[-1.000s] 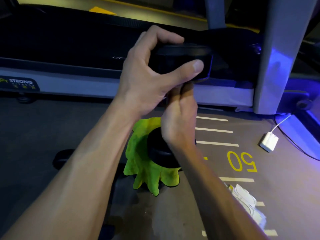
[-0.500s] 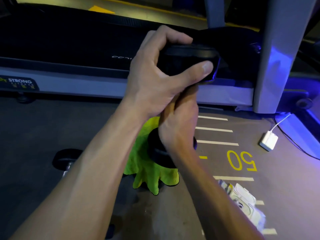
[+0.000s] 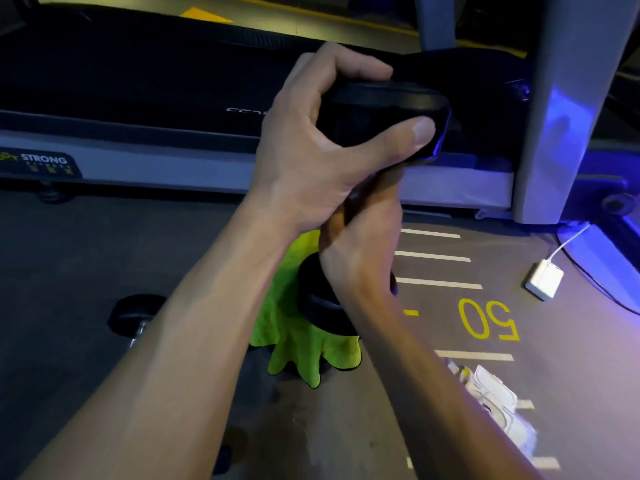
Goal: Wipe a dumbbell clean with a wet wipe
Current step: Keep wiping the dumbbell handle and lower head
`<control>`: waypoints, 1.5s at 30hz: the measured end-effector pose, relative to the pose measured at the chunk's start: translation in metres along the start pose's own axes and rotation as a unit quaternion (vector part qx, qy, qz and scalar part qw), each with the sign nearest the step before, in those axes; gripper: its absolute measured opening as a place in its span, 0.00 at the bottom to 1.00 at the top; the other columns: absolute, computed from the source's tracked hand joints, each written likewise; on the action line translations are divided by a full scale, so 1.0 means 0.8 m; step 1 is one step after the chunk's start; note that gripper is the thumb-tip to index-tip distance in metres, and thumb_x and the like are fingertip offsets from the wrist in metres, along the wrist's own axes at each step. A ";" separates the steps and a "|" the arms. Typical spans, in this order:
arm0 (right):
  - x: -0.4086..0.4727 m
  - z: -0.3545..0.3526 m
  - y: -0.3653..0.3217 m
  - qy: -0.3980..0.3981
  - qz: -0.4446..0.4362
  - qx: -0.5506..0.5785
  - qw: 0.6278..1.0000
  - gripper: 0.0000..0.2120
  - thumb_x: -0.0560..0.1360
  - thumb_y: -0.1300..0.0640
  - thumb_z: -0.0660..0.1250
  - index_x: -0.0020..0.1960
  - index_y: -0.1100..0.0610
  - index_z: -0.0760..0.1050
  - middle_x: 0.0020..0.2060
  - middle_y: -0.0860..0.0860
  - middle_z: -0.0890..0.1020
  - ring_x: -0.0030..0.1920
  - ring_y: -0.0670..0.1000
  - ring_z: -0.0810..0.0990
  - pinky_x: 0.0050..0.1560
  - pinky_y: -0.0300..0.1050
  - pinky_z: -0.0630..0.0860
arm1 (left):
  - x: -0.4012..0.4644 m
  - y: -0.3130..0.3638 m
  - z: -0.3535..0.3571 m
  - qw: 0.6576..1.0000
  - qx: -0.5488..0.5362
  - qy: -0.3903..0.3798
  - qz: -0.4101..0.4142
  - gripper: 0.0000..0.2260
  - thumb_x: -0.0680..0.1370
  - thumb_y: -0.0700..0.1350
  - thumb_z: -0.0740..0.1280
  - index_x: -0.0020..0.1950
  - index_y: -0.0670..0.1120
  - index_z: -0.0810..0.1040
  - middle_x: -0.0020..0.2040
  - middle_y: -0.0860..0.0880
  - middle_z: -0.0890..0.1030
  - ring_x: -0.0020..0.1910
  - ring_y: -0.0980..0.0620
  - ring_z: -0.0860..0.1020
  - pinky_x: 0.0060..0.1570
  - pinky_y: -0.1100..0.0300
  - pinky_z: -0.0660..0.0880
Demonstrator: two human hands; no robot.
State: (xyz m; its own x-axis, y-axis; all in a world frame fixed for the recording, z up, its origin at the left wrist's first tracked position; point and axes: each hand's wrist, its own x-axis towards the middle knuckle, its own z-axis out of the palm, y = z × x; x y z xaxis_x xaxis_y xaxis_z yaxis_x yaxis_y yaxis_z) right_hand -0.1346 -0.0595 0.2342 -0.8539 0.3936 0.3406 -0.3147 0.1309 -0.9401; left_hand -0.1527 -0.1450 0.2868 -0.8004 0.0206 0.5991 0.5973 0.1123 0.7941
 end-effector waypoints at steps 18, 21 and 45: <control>0.013 -0.035 0.011 -0.148 -0.008 -0.123 0.981 0.08 0.75 0.52 0.69 0.49 0.55 0.74 0.36 0.42 0.82 0.35 0.43 0.77 0.43 0.53 0.78 | -0.001 0.004 0.003 1.000 -0.001 0.004 -0.013 0.21 0.70 0.55 0.81 0.58 0.49 0.80 0.59 0.46 0.80 0.58 0.51 0.82 0.59 0.47 0.80; 0.002 -0.072 0.026 -0.302 0.021 -0.276 0.912 0.17 0.73 0.40 0.69 0.49 0.53 0.75 0.41 0.48 0.82 0.41 0.48 0.79 0.45 0.49 0.73 | -0.001 0.000 -0.007 0.999 -0.021 0.005 -0.027 0.20 0.70 0.55 0.81 0.57 0.51 0.80 0.60 0.40 0.81 0.59 0.46 0.83 0.60 0.42 0.80; -0.070 -0.066 0.019 -0.184 -0.060 -0.243 0.951 0.19 0.85 0.51 0.61 0.36 0.49 0.65 0.27 0.47 0.70 0.30 0.46 0.69 0.30 0.38 0.64 | -0.098 -0.048 -0.009 0.965 -0.125 -0.013 -0.231 0.04 0.83 0.41 0.67 0.55 0.44 0.81 0.48 0.45 0.87 0.43 0.55 0.85 0.43 0.64 0.82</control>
State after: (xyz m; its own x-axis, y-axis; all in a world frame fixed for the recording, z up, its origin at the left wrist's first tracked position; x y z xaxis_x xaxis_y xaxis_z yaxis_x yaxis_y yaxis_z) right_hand -0.0694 -0.0315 0.2000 -0.9392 0.0171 0.3429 -0.2664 0.5941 -0.7590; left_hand -0.1124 -0.1582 0.2100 -0.9831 0.0520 0.1755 0.1677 -0.1281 0.9775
